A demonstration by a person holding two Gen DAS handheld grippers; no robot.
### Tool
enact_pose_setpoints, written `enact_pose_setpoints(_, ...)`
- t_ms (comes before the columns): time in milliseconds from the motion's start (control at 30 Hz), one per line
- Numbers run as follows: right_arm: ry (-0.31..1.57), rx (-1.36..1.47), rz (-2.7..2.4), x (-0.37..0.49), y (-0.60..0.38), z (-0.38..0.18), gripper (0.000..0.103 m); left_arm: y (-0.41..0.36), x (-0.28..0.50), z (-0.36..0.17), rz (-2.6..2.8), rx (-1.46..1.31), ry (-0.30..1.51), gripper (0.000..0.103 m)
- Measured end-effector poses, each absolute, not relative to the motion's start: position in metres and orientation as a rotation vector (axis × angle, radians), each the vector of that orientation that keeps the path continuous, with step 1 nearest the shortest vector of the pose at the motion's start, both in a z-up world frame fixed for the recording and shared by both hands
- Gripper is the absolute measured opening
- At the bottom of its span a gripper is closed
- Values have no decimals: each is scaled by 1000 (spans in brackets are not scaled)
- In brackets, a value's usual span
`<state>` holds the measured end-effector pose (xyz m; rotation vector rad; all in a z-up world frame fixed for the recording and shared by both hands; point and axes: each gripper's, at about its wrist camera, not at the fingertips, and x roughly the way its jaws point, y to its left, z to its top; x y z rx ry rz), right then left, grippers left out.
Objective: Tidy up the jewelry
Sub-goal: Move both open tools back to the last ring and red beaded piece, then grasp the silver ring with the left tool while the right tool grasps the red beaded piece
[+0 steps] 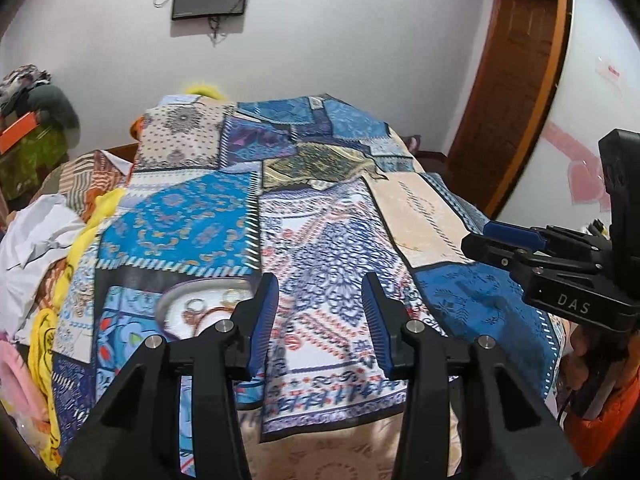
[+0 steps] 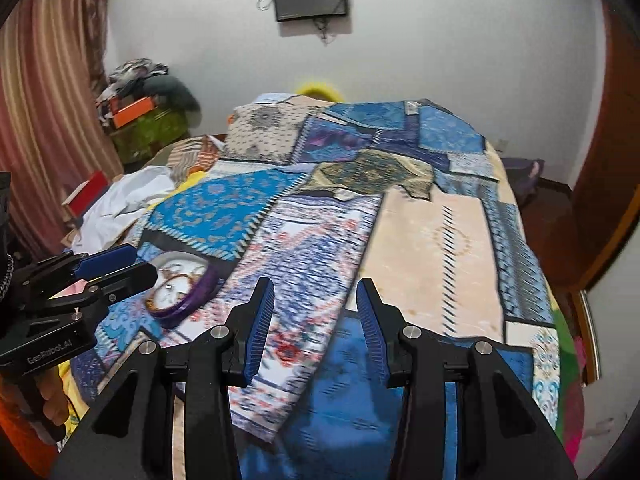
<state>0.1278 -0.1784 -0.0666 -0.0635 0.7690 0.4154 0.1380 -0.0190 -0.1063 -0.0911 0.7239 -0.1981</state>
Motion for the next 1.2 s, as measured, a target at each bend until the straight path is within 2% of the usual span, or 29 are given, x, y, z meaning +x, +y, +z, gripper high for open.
enact_pose_setpoints(300, 838, -13, 402, 132, -201, -92, 39, -43, 149, -132, -232, -47, 803, 42)
enact_pose_setpoints(767, 944, -110, 522, 135, -161, -131, 39, -35, 155, -161, -221, -63, 883, 42)
enact_pose_setpoints(1033, 915, -94, 543, 135, -162, -138, 40, -36, 157, -164, -237, -77, 887, 42)
enact_pose_setpoints(1067, 911, -84, 544, 136, -162, -138, 38, -37, 158, -164, -242, -79, 887, 42)
enact_pose_setpoints(1200, 907, -61, 531, 139, -164, -139, 11, -43, 161, -163, -266, -84, 885, 42)
